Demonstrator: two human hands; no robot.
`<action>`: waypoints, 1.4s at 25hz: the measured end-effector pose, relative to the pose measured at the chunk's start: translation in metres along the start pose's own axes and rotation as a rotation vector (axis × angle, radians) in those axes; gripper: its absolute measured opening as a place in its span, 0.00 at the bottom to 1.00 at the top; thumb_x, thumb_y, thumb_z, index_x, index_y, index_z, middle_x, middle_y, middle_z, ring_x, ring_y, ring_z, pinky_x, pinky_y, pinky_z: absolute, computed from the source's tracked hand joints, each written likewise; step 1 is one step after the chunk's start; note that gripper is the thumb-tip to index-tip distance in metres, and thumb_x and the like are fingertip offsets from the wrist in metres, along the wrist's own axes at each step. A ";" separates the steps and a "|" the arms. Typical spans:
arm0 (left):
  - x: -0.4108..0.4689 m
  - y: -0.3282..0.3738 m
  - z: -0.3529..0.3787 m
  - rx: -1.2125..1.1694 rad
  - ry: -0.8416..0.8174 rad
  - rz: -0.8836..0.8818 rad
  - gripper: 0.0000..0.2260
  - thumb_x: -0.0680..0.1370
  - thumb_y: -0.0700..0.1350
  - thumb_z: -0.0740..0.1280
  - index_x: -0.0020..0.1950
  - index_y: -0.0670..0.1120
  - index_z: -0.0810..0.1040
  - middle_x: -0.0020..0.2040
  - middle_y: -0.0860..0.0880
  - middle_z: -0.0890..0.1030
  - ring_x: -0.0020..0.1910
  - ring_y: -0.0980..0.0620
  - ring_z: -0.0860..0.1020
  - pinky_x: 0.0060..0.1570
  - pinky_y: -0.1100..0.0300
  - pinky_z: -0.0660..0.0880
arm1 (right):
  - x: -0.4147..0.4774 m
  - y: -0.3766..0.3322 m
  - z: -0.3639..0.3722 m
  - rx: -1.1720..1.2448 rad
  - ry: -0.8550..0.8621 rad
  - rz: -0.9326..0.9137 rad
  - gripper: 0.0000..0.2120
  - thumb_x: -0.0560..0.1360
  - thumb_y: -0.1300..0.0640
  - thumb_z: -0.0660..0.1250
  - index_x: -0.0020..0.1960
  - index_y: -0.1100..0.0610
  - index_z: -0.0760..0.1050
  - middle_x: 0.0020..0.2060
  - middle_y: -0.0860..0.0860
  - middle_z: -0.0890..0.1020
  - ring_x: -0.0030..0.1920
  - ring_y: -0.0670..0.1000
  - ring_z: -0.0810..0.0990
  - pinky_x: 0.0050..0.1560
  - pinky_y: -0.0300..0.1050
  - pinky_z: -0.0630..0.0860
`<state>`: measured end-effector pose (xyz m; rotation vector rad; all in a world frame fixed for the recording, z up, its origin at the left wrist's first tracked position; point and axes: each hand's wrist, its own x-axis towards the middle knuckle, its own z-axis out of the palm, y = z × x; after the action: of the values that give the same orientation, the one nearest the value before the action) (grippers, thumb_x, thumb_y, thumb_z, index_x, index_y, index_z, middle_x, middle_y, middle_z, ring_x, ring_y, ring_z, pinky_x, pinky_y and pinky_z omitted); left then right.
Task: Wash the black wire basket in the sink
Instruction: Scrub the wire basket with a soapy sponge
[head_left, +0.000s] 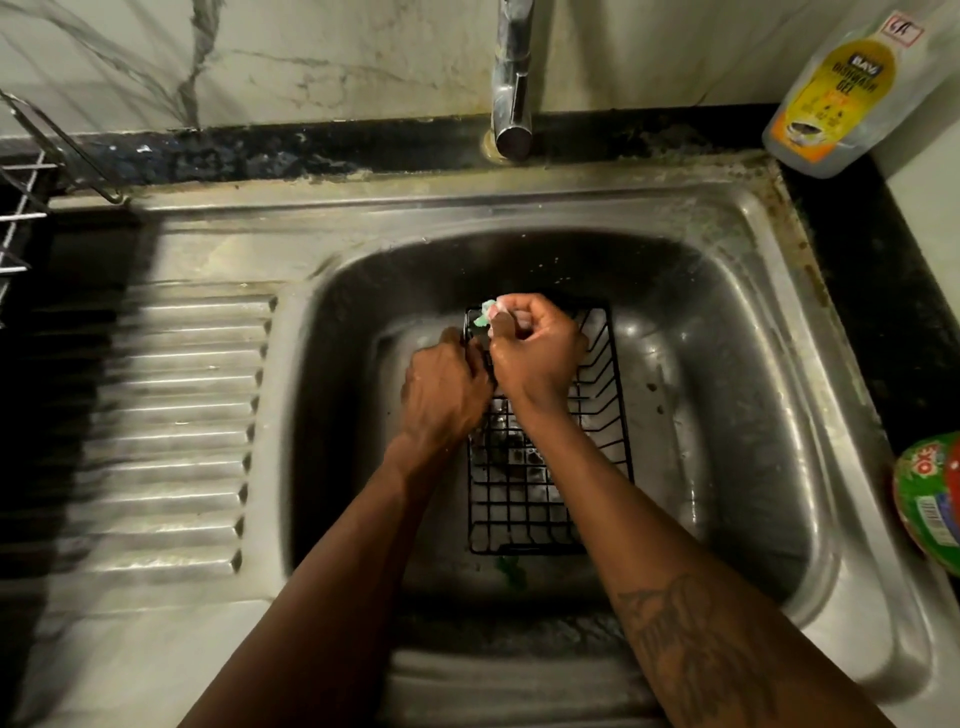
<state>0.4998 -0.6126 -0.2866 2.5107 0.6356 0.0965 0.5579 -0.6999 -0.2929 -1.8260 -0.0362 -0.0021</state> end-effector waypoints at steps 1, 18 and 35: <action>-0.002 -0.001 0.003 -0.011 -0.019 0.056 0.13 0.80 0.54 0.56 0.40 0.50 0.71 0.32 0.52 0.75 0.29 0.52 0.75 0.28 0.62 0.65 | 0.002 -0.001 0.002 -0.062 -0.024 -0.075 0.11 0.75 0.64 0.70 0.56 0.56 0.83 0.47 0.51 0.85 0.47 0.45 0.84 0.48 0.39 0.82; -0.005 -0.004 0.023 0.192 -0.009 0.120 0.15 0.77 0.47 0.51 0.35 0.47 0.72 0.27 0.57 0.67 0.22 0.60 0.62 0.22 0.68 0.56 | 0.022 -0.005 -0.010 -0.380 -0.162 -0.294 0.14 0.75 0.68 0.70 0.59 0.61 0.83 0.56 0.56 0.80 0.51 0.46 0.78 0.55 0.40 0.81; -0.010 0.017 0.003 0.145 -0.034 0.154 0.09 0.78 0.37 0.62 0.38 0.39 0.77 0.34 0.45 0.77 0.30 0.45 0.72 0.34 0.53 0.74 | 0.023 0.001 -0.012 -0.303 -0.223 -0.297 0.09 0.74 0.64 0.74 0.54 0.59 0.85 0.42 0.48 0.79 0.38 0.36 0.76 0.39 0.23 0.70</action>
<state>0.4984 -0.6313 -0.2792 2.6929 0.4495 0.0664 0.5809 -0.7114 -0.2899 -2.1000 -0.4862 -0.0141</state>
